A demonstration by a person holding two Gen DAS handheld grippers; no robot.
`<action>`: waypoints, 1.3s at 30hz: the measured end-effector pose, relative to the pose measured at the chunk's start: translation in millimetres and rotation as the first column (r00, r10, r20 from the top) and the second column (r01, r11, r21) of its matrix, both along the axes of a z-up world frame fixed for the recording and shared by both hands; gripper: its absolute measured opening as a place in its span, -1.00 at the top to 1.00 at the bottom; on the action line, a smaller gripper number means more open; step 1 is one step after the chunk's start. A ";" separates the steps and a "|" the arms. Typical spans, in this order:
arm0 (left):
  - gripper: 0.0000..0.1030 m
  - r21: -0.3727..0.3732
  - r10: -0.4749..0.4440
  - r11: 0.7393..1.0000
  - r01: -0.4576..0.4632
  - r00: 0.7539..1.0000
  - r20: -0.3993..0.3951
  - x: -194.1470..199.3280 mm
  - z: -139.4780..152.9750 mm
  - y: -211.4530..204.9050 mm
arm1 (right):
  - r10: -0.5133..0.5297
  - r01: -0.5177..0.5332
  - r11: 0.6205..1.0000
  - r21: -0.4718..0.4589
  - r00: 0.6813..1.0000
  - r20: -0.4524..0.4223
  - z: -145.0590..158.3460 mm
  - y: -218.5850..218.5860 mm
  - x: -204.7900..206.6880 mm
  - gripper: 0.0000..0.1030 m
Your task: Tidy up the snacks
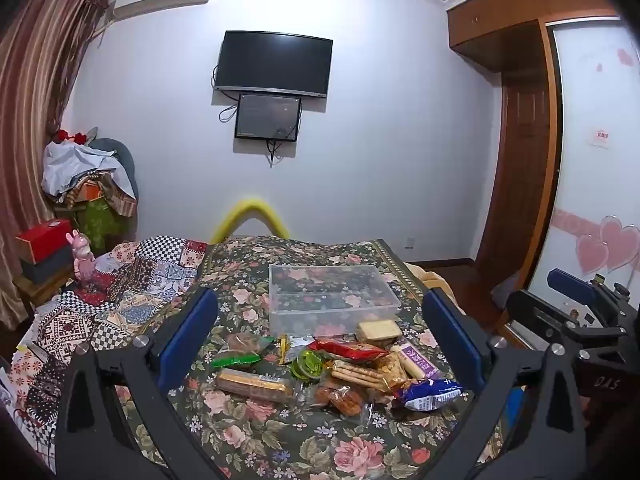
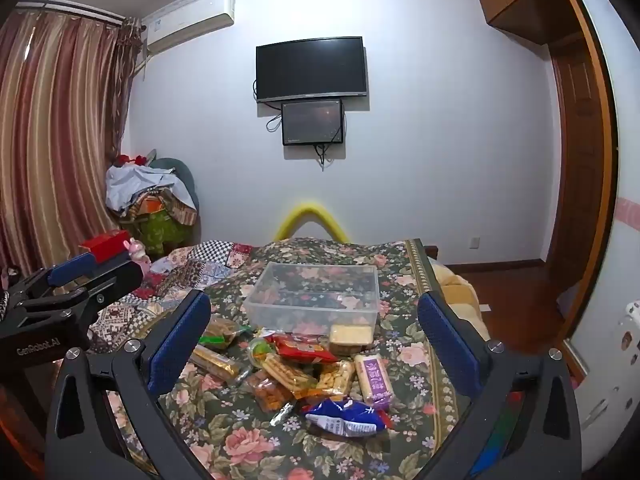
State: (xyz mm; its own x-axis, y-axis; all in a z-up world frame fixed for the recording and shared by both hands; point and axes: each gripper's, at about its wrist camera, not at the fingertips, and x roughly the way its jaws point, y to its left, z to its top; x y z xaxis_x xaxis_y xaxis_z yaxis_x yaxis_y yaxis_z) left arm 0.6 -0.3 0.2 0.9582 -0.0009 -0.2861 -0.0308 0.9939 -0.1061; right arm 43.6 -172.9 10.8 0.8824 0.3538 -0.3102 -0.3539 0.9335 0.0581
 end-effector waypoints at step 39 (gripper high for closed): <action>-1.00 0.029 -0.015 0.999 0.014 0.999 0.036 -3.7 3.0 -6.8 | -0.003 0.003 1.000 0.005 1.000 0.008 0.7 0.7 -3.6 -1.00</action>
